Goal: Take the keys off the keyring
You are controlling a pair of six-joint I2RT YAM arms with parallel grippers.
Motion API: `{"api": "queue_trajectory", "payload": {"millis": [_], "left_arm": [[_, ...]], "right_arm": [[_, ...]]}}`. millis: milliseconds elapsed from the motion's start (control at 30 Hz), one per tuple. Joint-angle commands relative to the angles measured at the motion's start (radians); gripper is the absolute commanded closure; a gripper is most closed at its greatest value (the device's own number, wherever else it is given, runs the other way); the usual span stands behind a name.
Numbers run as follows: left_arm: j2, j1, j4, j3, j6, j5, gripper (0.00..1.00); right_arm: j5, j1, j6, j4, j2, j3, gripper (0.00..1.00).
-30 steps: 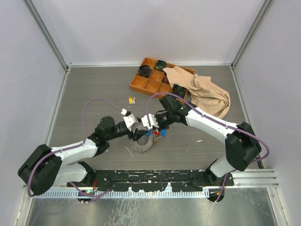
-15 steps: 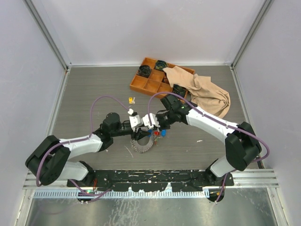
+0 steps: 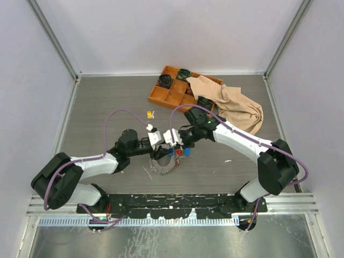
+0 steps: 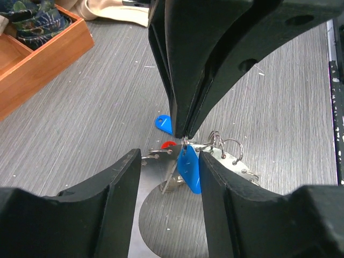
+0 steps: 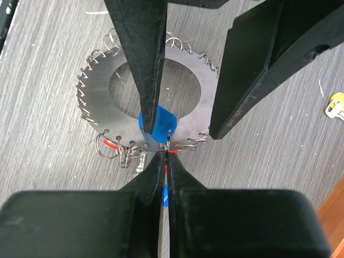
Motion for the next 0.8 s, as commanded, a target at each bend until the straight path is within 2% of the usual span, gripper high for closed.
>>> {"api": "queue_trajectory", "payload": {"millis": [0, 233, 567, 767], "left_arm": [[-0.036, 0.0, 0.101, -0.029, -0.01, 0.011, 0.5], [-0.066, 0.007, 0.075, -0.034, -0.034, 0.067, 0.5], [-0.009, 0.007, 0.169, -0.031, -0.103, 0.089, 0.59], [-0.012, 0.007, 0.131, -0.022, -0.096, 0.089, 0.64]], "right_arm": [[-0.092, -0.006, 0.003, 0.019, -0.028, 0.057, 0.99], [-0.156, -0.026, -0.003, 0.004, -0.038, 0.06, 0.99], [-0.185, -0.026, -0.02, -0.002, -0.043, 0.052, 0.99], [-0.186, -0.026, -0.018, -0.001, -0.049, 0.052, 0.99]]}}
